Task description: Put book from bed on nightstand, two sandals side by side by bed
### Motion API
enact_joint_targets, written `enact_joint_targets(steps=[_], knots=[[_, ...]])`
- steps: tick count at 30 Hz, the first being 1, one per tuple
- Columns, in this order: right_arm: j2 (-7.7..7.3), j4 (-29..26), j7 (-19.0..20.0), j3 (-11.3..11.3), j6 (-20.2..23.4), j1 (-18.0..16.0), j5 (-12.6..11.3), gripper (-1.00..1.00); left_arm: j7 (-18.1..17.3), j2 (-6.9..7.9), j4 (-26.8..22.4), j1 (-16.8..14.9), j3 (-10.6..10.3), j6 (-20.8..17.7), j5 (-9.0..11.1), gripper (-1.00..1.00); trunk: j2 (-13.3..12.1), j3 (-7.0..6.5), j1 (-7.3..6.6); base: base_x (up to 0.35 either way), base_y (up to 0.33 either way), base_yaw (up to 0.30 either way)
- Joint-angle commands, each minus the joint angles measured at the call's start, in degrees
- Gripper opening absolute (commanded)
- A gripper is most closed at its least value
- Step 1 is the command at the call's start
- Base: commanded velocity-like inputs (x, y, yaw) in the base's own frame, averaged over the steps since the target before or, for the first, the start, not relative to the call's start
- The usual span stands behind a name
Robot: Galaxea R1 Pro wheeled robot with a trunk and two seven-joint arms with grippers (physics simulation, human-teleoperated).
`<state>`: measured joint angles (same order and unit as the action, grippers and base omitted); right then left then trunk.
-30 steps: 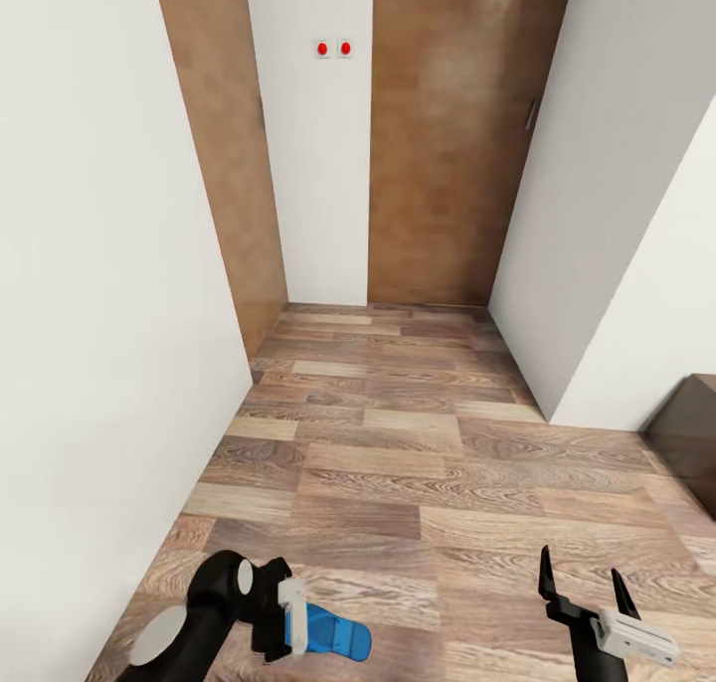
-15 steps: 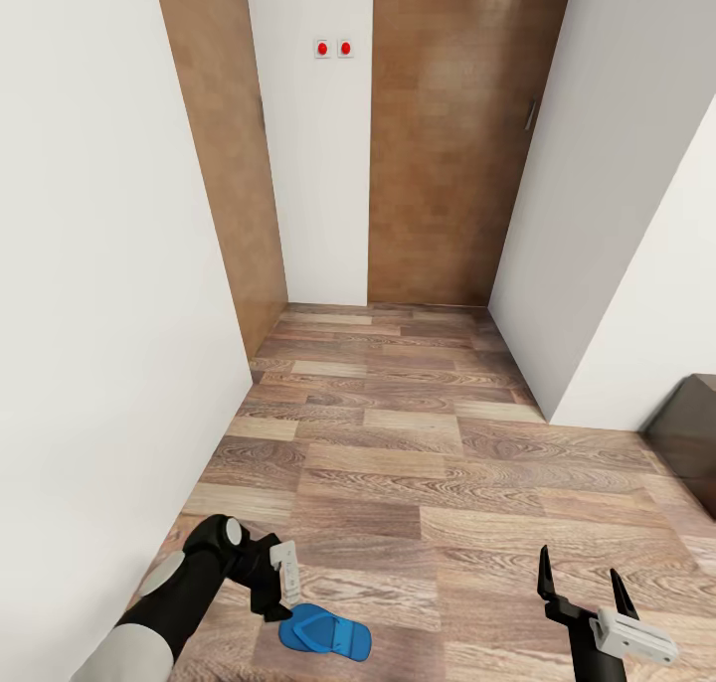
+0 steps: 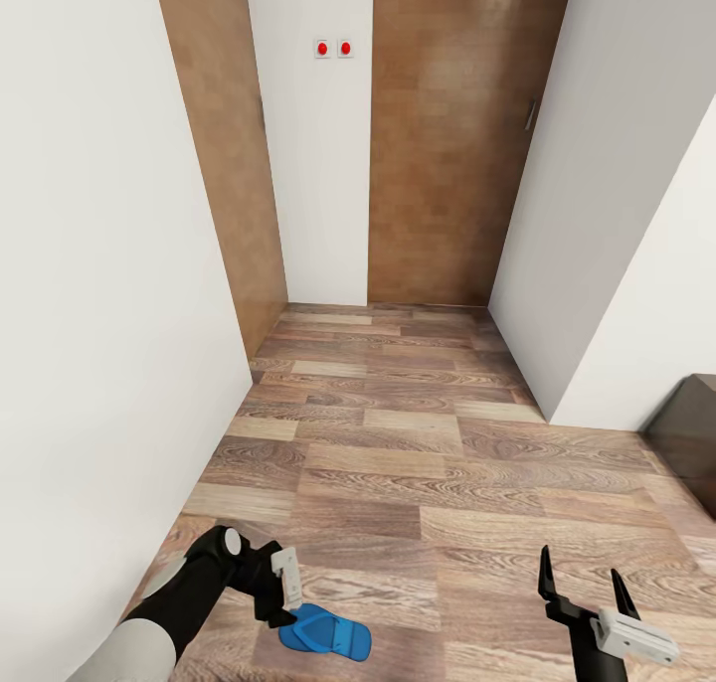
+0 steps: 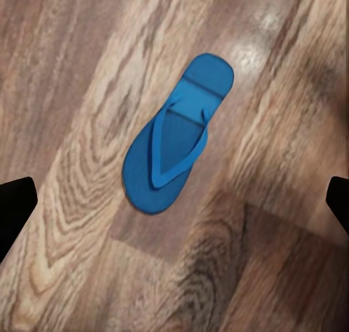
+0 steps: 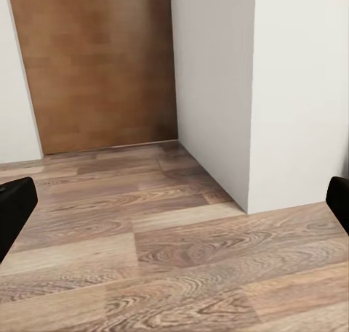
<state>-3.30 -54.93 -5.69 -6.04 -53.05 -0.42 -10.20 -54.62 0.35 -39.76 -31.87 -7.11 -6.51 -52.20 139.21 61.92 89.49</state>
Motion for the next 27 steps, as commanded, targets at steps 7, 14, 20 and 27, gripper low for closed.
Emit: enact_joint_targets(steps=[7,14,20,27], knots=[[-0.04,0.0,-0.28,0.1,-0.13,-0.02,0.01,1.0,-0.39,0.01,-0.05,-0.03,-0.27,-0.53,0.56,1.0,0.02,0.05,-0.01,0.0,0.0,0.0],[0.06,0.0,-0.28,0.12,-0.13,-0.02,0.01,1.0,-0.35,0.01,0.03,-0.03,-0.15,-0.61,0.69,1.0,2.83,1.31,1.53,0.0,0.0,0.0],[0.13,0.0,-0.29,0.15,-0.13,-0.02,0.06,1.0,-0.18,-0.12,-0.03,-0.03,-0.16,-0.61,0.7,1.0,4.07,2.51,2.26,0.0,0.0,0.0],[0.13,0.0,-0.29,0.15,-0.13,-0.02,0.09,1.0,-0.14,-0.24,-0.05,-0.03,-0.31,-0.61,0.7,1.0,4.16,4.06,2.44,0.0,0.0,0.0]])
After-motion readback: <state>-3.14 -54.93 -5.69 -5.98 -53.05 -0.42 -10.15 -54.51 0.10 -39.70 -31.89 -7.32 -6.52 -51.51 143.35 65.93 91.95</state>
